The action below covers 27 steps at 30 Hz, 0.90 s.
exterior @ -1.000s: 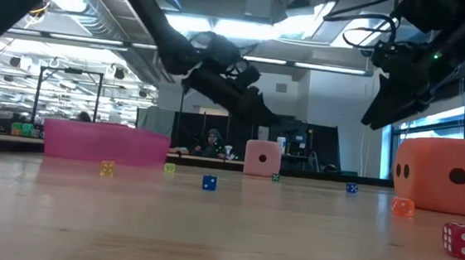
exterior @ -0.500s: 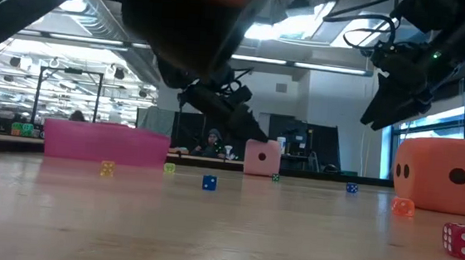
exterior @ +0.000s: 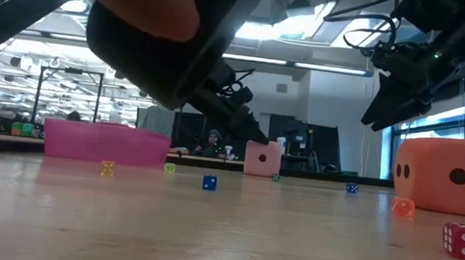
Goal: Pick & Place Dice
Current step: Put the big light pink dice into the red bin
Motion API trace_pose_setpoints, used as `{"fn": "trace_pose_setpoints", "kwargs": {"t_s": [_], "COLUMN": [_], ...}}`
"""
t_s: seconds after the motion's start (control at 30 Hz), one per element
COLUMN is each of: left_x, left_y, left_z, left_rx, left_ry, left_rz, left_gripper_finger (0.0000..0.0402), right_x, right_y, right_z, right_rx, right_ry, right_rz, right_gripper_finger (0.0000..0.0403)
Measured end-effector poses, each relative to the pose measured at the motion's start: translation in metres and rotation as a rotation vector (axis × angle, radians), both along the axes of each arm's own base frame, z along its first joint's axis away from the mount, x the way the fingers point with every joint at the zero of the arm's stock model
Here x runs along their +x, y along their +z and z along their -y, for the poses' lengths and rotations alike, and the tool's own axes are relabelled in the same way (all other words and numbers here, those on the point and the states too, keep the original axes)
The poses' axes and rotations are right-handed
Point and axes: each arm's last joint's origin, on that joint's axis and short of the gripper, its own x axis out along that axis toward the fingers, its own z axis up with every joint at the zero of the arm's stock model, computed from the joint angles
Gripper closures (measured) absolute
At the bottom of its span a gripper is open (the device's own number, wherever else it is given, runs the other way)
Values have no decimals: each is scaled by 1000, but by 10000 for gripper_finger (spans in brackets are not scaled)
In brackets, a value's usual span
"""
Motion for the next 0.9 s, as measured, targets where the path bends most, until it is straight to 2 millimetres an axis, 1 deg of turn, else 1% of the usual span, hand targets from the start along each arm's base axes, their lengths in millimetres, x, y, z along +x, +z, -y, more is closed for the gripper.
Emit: {"fn": "trace_pose_setpoints", "kwargs": {"t_s": [0.3,0.53,0.63,0.8,0.9], "left_x": [-2,-15,-19,-18,-17], "left_y": [-1,11,11,8,13], "left_z": [0,3,3,4,6], "left_rx": [5,-21,-46,-38,-21], "left_ry": [-5,-16,-12,-26,-23], "left_rz": [-20,-110,-141,-148,-139], "left_gripper_finger": [2,2,2,1,1], "right_x": [0,0,0,0,0], "right_y": [0,0,0,0,0], "right_z": [0,0,0,0,0], "right_rx": [1,0,0,0,0], "right_ry": [1,2,3,3,3], "right_rz": [0,-1,-1,-1,-1], "right_gripper_finger": [42,42,42,42,42]}}
